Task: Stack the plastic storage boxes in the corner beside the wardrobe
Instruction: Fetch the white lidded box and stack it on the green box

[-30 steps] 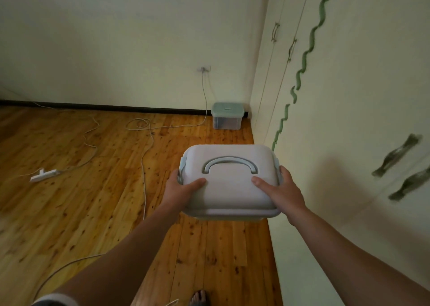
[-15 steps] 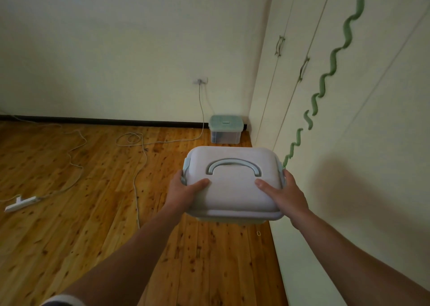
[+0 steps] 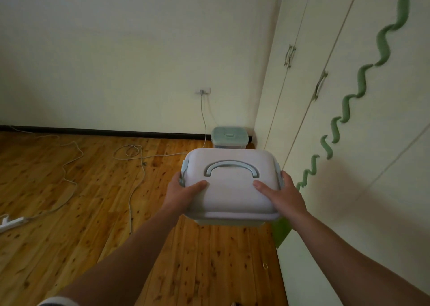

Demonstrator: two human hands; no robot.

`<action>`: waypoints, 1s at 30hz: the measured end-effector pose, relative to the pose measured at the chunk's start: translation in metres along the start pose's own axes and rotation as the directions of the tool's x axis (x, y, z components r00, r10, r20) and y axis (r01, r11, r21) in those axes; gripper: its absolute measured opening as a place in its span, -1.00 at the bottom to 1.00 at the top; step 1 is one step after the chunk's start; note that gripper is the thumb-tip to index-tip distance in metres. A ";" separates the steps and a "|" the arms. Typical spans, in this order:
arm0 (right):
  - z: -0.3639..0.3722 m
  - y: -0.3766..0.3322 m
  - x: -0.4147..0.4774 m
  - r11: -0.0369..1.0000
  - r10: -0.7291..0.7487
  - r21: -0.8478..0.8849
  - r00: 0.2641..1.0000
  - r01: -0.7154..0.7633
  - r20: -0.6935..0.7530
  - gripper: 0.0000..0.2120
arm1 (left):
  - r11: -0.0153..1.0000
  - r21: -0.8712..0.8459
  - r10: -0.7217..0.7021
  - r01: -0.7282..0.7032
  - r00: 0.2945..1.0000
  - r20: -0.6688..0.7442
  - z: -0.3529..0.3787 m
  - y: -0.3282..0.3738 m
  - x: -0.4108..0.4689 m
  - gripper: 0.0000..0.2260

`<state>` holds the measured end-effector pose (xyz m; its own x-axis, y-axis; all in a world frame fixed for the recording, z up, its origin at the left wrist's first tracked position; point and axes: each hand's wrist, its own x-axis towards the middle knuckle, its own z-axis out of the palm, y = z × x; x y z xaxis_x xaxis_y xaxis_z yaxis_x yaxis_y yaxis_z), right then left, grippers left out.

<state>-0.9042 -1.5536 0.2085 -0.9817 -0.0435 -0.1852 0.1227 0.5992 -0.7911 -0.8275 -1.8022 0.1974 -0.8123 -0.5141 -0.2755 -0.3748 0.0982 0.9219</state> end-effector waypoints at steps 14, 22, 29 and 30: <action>-0.026 -0.025 0.211 0.999 -0.042 0.024 0.998 0.041 0.043 -0.02 | 1.000 -0.009 -0.019 0.018 0.999 -0.046 0.091 0.078 0.165 -0.22; -0.018 -0.046 0.306 1.000 -0.030 -0.006 0.998 0.030 0.055 -0.02 | 0.999 -0.009 -0.034 0.033 0.998 -0.045 0.114 0.104 0.252 -0.25; 0.004 -0.078 0.405 1.000 0.017 0.019 0.999 -0.018 0.027 0.03 | 0.998 -0.021 -0.063 0.063 0.998 -0.011 0.127 0.134 0.363 -0.22; 0.006 -0.085 0.420 0.999 0.027 0.018 0.999 -0.027 0.023 0.04 | 0.997 -0.025 -0.068 0.068 0.998 -0.003 0.129 0.141 0.381 -0.21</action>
<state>-1.3261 -1.6274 0.1941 -0.9745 -0.0461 -0.2197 0.1517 0.5860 -0.7960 -1.2473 -1.8745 0.1875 -0.7833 -0.5224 -0.3369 -0.4181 0.0418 0.9074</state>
